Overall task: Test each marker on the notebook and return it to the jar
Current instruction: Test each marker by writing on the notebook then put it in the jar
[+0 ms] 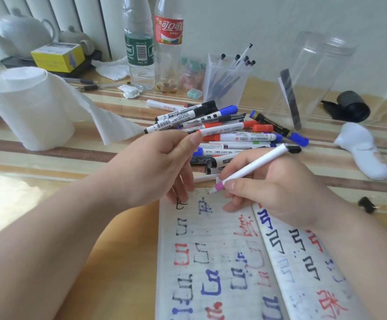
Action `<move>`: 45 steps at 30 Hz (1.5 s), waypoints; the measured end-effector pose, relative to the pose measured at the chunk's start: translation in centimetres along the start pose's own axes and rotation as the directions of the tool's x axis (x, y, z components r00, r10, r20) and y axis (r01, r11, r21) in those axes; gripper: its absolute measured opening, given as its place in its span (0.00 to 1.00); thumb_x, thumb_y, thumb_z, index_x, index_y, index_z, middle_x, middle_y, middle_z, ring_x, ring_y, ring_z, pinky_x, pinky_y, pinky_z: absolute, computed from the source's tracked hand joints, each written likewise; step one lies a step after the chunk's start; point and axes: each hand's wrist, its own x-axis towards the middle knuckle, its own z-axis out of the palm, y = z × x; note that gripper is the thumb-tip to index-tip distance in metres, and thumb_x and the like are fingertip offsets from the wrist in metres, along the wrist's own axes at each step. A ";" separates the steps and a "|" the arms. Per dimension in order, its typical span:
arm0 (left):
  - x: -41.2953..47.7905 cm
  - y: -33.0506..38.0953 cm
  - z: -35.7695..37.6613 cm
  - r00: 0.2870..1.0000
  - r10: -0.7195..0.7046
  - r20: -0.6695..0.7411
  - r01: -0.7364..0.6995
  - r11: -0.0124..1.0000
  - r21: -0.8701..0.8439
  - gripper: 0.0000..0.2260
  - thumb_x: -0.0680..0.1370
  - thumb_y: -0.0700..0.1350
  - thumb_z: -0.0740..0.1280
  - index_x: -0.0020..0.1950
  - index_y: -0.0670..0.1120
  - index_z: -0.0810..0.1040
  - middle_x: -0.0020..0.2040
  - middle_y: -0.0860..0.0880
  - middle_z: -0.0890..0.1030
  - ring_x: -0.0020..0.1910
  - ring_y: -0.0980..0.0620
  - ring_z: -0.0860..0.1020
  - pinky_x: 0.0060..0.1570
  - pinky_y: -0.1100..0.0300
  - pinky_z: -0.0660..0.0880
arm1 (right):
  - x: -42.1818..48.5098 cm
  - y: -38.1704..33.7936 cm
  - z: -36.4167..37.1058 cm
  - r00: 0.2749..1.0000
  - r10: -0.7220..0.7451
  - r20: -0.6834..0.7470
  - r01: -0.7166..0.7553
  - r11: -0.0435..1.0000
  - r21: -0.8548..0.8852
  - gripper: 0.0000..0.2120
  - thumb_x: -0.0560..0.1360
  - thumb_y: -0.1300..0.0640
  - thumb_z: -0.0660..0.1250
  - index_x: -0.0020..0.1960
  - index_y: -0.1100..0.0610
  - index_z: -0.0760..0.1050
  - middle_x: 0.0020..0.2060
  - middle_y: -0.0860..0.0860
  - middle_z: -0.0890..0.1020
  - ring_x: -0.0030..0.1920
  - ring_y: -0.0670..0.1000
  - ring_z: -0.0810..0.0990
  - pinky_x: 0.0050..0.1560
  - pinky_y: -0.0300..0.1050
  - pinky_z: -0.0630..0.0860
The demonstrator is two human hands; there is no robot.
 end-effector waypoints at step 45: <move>0.3 0.0 -0.2 0.996 -0.045 0.071 0.040 0.997 0.065 0.13 0.84 0.55 0.59 0.47 0.46 0.69 0.41 0.50 0.88 0.36 0.45 0.86 0.40 0.42 0.84 | 0.1 -0.5 0.5 1.000 -0.020 -0.021 0.015 0.972 -0.234 0.09 0.75 0.65 0.73 0.38 0.54 0.81 0.29 0.53 0.82 0.26 0.55 0.83 0.25 0.41 0.76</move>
